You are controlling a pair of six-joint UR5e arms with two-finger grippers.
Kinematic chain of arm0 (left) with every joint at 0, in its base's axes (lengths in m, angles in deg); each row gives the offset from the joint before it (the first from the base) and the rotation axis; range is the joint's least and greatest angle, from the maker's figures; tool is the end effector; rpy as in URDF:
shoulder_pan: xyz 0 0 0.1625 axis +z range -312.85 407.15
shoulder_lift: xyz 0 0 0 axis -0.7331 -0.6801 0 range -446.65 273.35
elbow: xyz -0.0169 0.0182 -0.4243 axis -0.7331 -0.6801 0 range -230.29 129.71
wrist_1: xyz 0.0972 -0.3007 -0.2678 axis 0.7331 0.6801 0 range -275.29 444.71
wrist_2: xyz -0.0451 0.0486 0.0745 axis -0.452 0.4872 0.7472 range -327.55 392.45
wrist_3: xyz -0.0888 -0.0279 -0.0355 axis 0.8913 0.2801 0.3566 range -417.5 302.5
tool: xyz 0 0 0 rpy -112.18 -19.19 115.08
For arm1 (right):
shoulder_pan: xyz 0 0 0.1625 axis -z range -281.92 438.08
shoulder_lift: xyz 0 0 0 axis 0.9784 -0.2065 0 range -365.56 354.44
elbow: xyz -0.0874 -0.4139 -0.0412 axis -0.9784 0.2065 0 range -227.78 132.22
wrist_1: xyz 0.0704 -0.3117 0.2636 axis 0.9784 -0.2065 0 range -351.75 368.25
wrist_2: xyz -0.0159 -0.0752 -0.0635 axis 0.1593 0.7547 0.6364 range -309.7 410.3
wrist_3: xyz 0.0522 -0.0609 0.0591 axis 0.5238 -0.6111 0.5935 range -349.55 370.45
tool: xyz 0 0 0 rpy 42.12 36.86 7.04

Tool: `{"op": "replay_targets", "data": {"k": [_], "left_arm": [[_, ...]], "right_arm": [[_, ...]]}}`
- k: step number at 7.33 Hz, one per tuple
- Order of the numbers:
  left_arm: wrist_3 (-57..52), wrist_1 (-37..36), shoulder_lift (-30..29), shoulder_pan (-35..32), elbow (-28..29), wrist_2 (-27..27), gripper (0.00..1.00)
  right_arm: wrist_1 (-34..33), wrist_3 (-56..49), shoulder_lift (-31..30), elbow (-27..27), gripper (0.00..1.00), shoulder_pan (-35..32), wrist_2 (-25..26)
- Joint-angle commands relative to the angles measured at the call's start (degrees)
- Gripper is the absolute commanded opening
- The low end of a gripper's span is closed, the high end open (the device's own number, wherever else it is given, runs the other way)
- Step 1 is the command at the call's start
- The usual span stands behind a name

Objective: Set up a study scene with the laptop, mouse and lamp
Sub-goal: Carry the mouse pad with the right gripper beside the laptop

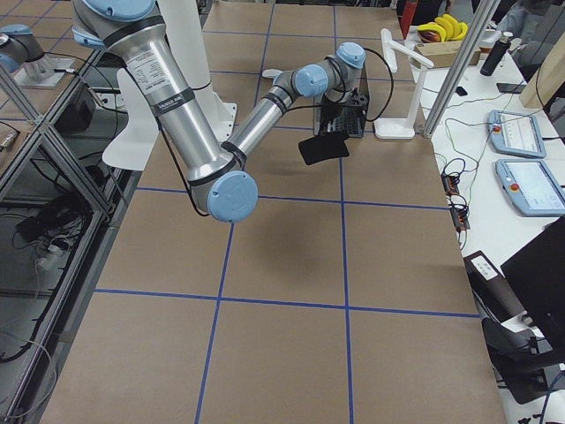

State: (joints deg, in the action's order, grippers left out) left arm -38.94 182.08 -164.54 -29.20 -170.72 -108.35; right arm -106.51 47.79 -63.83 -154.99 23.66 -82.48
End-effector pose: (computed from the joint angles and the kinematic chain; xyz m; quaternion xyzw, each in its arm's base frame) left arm 0.0400 -0.4023 0.4683 0.0770 0.4575 0.0576 0.8840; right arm -0.2970 -0.5278 0.2541 -0.0551 -0.4027 -0.0623 0.9115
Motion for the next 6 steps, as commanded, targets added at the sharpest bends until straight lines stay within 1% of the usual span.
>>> {"op": "replay_targets", "data": {"k": [1, 2, 3, 4, 5, 6], "left_arm": [[-2.6, 0.0, 1.5, -1.3, 0.1, 0.0, 0.99], [-3.2, 0.0, 1.6, -1.8, 0.1, 0.0, 0.99], [-5.0, 0.0, 2.7, -2.5, 0.0, 0.0, 0.99], [-6.4, 0.0, 3.3, -4.0, 0.0, 0.0, 0.99], [-6.4, 0.1, 3.4, -4.1, -0.2, 0.0, 0.99], [-7.2, 0.1, 3.4, -4.7, -0.1, -0.1, 0.99]], "right_arm": [[-2.0, 3.6, 4.5, 1.3, 0.0, 4.5, 6.1], [-2.1, 4.5, 5.7, 2.2, 0.0, 5.2, 6.2], [-1.2, 8.7, 6.7, 3.7, 0.0, 6.2, 6.3], [0.8, 10.3, 8.2, 5.6, 0.0, 6.4, 6.5], [1.8, 12.6, 8.3, 5.7, 0.0, 6.8, 6.6], [2.3, 14.6, 9.8, 6.3, 0.0, 7.2, 7.7]]}}
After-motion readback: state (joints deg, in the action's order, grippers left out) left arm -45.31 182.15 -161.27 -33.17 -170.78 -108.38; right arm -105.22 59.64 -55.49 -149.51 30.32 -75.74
